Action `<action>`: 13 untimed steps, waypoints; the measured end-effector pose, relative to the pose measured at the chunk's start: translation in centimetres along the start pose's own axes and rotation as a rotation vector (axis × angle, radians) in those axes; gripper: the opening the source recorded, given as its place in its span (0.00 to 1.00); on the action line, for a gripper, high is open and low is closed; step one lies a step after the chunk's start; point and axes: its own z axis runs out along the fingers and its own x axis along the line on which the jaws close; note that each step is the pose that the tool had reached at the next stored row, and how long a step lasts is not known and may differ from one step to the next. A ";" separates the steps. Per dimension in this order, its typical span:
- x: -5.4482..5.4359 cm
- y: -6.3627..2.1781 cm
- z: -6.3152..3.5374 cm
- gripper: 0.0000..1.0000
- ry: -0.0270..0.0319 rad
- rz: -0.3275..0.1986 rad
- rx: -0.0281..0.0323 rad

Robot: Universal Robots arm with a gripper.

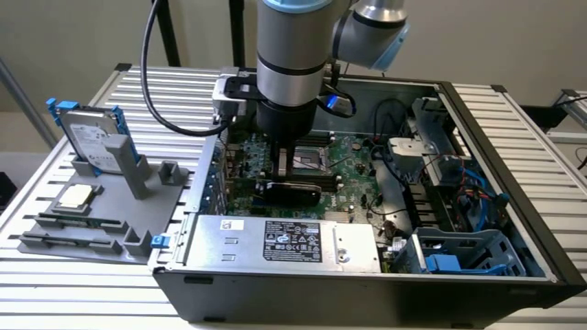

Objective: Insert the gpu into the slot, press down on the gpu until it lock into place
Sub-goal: 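Press down on the gpu until it lock into place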

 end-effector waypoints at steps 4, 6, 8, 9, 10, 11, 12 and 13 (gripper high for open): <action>-0.1 0.02 -1.09 0.11 0.0000 0.000 -0.0037; -0.1 0.06 -1.55 0.11 0.0004 0.000 -0.0044; -0.1 0.26 -1.67 0.11 0.0011 0.000 -0.0044; -0.1 0.43 -1.67 0.11 0.0025 -0.001 -0.0042; -0.1 0.59 -1.69 0.11 0.0059 -0.003 -0.0044; -0.1 0.74 -1.69 0.11 0.0107 -0.004 -0.0046; -0.1 0.88 -1.70 0.11 0.0168 -0.006 -0.0047; -0.1 1.01 -1.69 0.11 0.0235 -0.008 -0.0047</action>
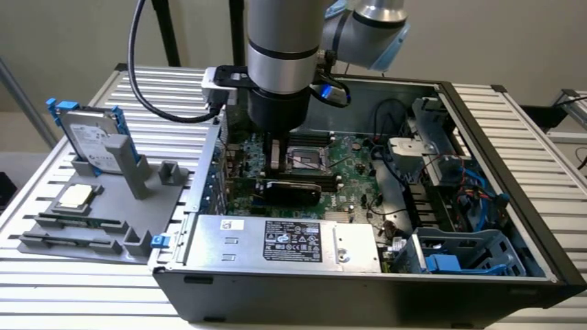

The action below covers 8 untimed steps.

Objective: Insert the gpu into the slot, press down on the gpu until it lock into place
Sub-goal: 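Press down on the gpu until it lock into place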

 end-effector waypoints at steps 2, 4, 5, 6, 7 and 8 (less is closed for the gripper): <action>0.0 0.23 0.01 0.11 0.0138 -0.005 -0.0002; 0.0 0.44 0.01 0.11 0.0234 -0.009 -0.0006; 0.0 0.55 0.00 0.11 0.0258 -0.010 -0.0015; 0.0 0.64 -0.01 0.11 0.0267 -0.012 -0.0030; 0.0 0.73 -0.01 0.11 0.0267 -0.013 -0.0050; 0.0 0.81 -0.02 0.11 0.0267 -0.013 -0.0076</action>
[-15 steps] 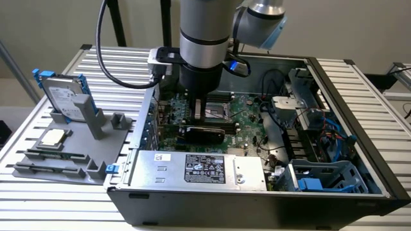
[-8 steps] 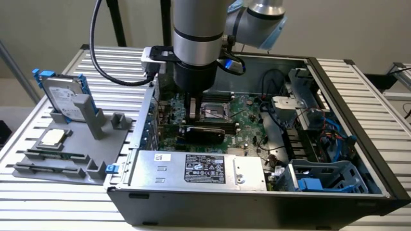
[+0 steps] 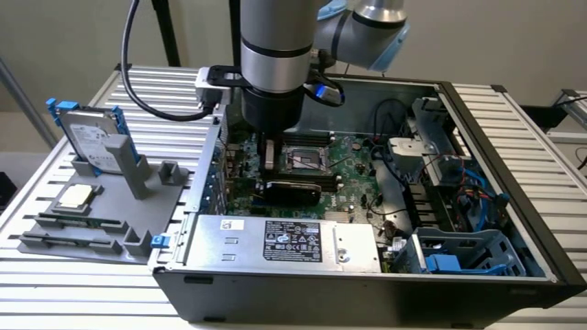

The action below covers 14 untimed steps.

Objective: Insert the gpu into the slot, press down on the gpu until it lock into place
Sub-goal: 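Press down on the gpu until it lock into place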

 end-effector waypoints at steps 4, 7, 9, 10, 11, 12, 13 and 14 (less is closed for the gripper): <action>0.0 0.36 -0.19 0.11 -0.0001 0.000 -0.0110; 0.0 0.53 -0.27 0.11 -0.0010 0.000 -0.0241; 0.0 0.70 -0.28 0.11 -0.0014 0.000 -0.0406; 0.0 0.79 -0.28 0.11 -0.0018 0.000 -0.0520; 0.0 0.87 -0.28 0.11 -0.0019 0.001 -0.0642; 0.0 0.95 -0.27 0.11 -0.0022 0.001 -0.0762; 0.0 1.03 -0.27 0.11 -0.0023 0.001 -0.0880; 0.0 1.10 -0.27 0.11 -0.0025 0.001 -0.0995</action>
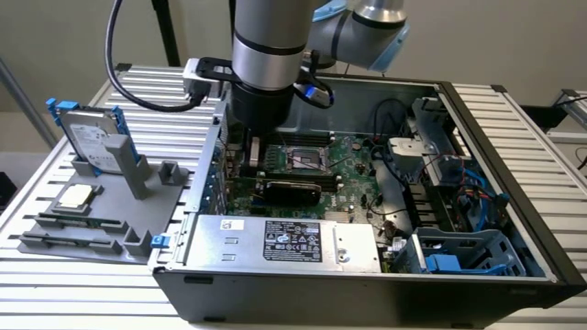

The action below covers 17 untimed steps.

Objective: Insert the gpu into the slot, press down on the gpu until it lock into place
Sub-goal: 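Press down on the gpu until it lock into place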

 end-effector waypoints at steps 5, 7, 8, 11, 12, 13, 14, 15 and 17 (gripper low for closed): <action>0.0 0.15 0.01 0.11 -0.0005 0.001 -0.0395; 0.0 0.16 0.01 0.11 -0.0007 0.001 -0.0576; 0.0 0.16 0.01 0.11 -0.0007 0.001 -0.0677; 0.0 0.16 0.00 0.11 -0.0003 0.002 -0.1002; 0.0 0.16 -0.02 0.11 -0.0001 0.003 -0.1112; 0.0 0.16 -0.04 0.11 0.0001 0.003 -0.1208; 0.0 0.17 -0.09 0.11 0.0006 0.003 -0.1288; 0.0 0.17 -0.22 0.11 0.0012 0.003 -0.1345; 0.0 0.09 -0.58 0.11 0.0036 0.004 -0.1432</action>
